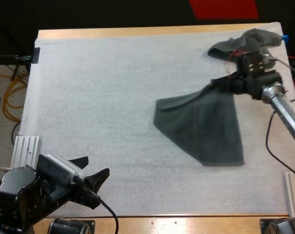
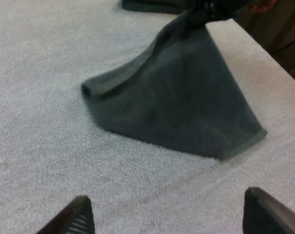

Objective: Pick towel from pile fold and stack

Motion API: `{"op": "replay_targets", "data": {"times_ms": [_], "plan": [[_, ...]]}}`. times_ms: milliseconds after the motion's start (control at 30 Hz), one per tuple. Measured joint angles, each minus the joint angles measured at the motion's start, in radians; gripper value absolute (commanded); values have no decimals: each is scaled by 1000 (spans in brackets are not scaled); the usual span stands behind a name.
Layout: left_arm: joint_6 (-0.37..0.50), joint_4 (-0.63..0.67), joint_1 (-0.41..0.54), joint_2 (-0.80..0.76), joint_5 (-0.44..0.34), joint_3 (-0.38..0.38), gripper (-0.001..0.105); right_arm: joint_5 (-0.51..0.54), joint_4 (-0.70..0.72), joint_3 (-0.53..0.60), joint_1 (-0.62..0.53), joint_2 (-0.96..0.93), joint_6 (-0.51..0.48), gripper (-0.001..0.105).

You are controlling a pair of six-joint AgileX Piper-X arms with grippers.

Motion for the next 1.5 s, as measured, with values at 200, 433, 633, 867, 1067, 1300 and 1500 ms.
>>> {"op": "replay_targets", "data": {"times_ms": [200,433,633,867,1067,1300,1500], "plan": [[0,0,0,0,0,0,61,3,11,-4,-75,0,0,0],[0,0,0,0,1,0,61,-5,25,-4,-80,-15,-3,0],[0,0,0,0,1,0,61,-17,-8,-4,-70,-98,-27,0],[0,0,0,0,1,0,61,-118,60,-4,-12,-186,-27,0],[0,0,0,0,1,0,61,-141,105,-4,203,-258,18,0],[21,0,0,0,-5,0,61,-149,144,-5,506,-277,130,0],[22,0,0,0,-5,0,61,-148,123,-5,690,-267,198,0]]}}
